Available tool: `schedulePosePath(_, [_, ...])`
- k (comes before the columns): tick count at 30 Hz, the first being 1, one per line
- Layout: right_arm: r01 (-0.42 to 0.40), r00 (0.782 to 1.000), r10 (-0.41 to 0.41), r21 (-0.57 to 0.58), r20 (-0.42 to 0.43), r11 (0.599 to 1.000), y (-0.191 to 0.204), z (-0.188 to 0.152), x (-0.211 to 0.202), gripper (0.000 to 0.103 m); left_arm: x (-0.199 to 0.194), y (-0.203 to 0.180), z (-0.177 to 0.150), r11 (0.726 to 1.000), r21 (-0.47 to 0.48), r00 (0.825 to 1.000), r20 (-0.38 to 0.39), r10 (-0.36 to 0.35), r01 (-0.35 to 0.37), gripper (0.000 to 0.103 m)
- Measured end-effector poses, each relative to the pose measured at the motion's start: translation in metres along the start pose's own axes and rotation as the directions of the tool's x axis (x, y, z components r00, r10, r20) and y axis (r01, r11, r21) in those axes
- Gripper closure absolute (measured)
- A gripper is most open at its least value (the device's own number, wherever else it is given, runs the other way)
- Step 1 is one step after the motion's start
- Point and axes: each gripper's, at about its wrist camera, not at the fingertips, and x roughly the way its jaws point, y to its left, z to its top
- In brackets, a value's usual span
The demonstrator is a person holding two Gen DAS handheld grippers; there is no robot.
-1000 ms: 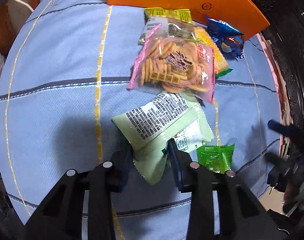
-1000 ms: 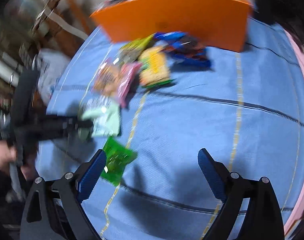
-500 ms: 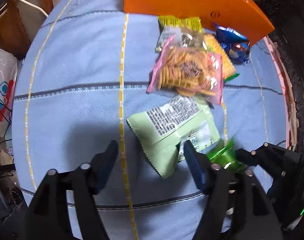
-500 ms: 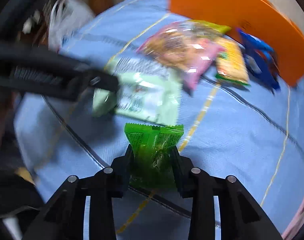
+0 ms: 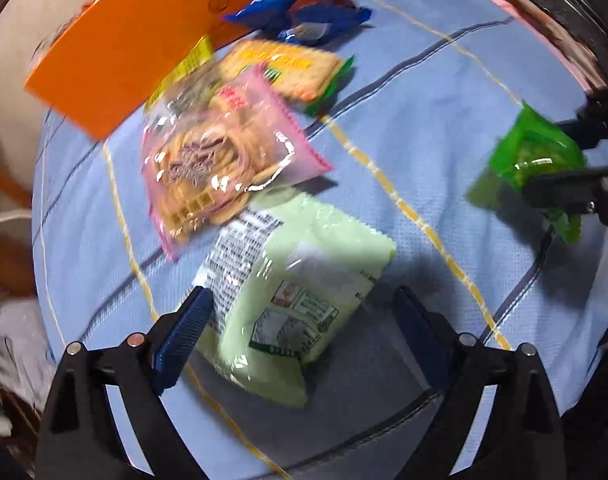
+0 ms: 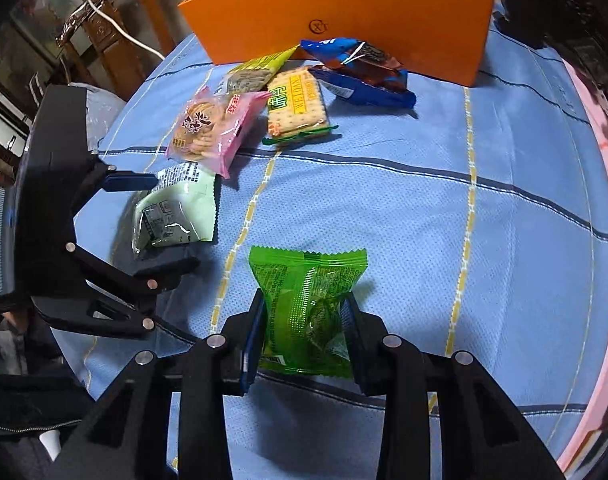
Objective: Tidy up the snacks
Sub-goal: 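Grasp the pale green bag with the left gripper while the right grasps the bright green bag, then carry both green bags into the orange box and open both grippers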
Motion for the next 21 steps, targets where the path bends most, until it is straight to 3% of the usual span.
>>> schedulePosePath(1, [-0.001, 1.000, 0.001, 0.003, 0.001, 1.000, -0.001, -0.001, -0.001, 0.067, -0.002, 0.005, 0.001, 1.000, -0.016, 1.000, 0.003, -0.008, 0.008, 0.039])
schedulePosePath(2, [-0.005, 1.000, 0.005, 0.008, 0.007, 1.000, -0.003, -0.001, -0.002, 0.066, -0.007, 0.014, 0.001, 0.999, -0.037, 1.000, 0.012, -0.006, 0.006, 0.048])
schedulePosePath(4, [-0.014, 1.000, 0.014, 0.019, 0.015, 1.000, -0.004, 0.000, -0.004, 0.066, -0.014, 0.032, 0.000, 0.992, -0.098, 0.997, 0.021, -0.078, 0.080, 0.067])
schedulePosePath(6, [-0.021, 0.999, 0.020, 0.024, 0.027, 0.999, -0.006, 0.003, -0.007, 0.066, -0.021, 0.053, -0.003, 0.971, -0.181, 0.988, 0.044, -0.150, 0.155, 0.077])
schedulePosePath(9, [-0.035, 0.998, 0.034, 0.019, 0.046, 0.999, -0.001, 0.013, -0.010, 0.066, -0.037, 0.078, -0.011, 0.931, -0.283, 0.973, 0.094, -0.211, 0.229, 0.083])
schedulePosePath(12, [-0.048, 0.997, 0.048, 0.004, 0.064, 0.999, 0.005, 0.021, -0.015, 0.066, -0.050, 0.086, -0.019, 0.906, -0.335, 0.965, 0.121, -0.231, 0.259, 0.086])
schedulePosePath(21, [-0.090, 0.992, 0.090, -0.009, 0.091, 0.996, 0.008, 0.035, -0.028, 0.066, -0.076, 0.093, -0.039, 0.825, -0.436, 0.932, 0.210, -0.296, 0.360, 0.088])
